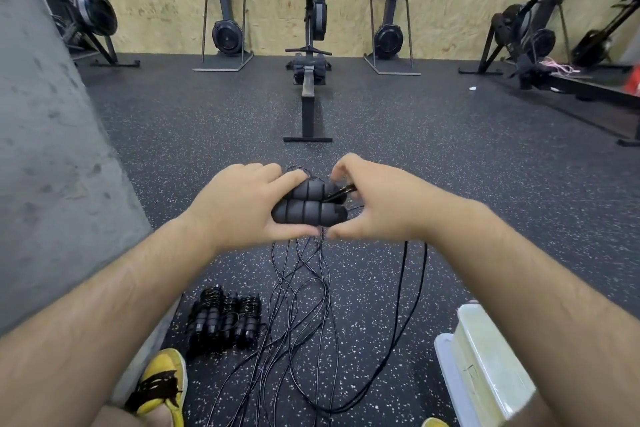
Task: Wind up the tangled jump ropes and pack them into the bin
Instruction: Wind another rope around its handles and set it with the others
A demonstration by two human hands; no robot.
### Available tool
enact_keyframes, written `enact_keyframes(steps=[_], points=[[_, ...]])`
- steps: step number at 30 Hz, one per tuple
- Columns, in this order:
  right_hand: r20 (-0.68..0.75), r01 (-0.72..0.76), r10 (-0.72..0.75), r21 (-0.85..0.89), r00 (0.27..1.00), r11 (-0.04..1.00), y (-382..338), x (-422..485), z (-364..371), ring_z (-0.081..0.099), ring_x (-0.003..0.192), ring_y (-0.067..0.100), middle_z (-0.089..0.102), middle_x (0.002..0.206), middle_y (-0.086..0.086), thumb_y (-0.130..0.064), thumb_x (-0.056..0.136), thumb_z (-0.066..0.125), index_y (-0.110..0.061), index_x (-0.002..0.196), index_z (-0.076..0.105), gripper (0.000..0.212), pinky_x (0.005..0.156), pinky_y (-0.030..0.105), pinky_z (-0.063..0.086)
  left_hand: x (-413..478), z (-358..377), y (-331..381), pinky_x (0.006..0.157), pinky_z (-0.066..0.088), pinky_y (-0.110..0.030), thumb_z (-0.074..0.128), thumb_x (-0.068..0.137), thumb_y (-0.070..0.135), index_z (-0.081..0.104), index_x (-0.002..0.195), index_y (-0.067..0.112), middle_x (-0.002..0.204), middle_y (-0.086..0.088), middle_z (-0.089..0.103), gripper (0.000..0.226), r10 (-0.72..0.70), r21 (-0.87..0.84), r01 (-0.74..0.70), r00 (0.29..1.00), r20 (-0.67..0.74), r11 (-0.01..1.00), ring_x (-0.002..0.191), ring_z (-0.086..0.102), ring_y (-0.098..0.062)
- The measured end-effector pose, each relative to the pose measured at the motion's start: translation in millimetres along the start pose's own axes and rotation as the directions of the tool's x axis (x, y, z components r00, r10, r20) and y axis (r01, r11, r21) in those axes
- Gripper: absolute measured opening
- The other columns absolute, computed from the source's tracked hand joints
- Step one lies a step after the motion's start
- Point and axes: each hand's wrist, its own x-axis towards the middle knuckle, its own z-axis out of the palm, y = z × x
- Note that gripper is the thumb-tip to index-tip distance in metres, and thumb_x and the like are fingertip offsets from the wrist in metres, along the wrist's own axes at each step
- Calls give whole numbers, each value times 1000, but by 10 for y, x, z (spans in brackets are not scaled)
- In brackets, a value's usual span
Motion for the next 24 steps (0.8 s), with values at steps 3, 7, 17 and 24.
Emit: enact_keyframes(steps=[3,7,17,24], points=[[-22,60,-57,114,998,992,103,-45,-103,50,75,1,54,89,-13,-41,91,64,-24,118,53,33,65,21,36,-23,-39,-68,69,53,-38,36,75,96,59,116,22,92,5,65,87,-78,-9,78,995,58,997,81,65,-25],[-187,198,-190,23,964,980,199,51,-81,47,92,7,49,97,-11,-25,102,49,-21,110,64,17,82,28,39,-17,-76,-38,70,52,-38,27,76,96,60,114,23,94,6,64,89,-76,-56,78,996,50,995,84,64,-24],[-465,325,-230,135,855,936,349,217,84,49,89,15,52,95,-1,-13,101,48,-15,102,66,18,81,23,41,5,-198,141,61,42,-30,42,81,87,63,105,19,81,9,56,74,-28,-139,12,994,-110,990,72,59,-19],[-158,28,42,415,987,909,-8,223,530,57,73,12,63,84,-2,0,91,48,-18,85,58,22,61,23,45,59,-207,234,62,43,-36,47,80,86,64,105,16,79,3,56,76,-162,-58,153,963,-217,987,73,59,-24]])
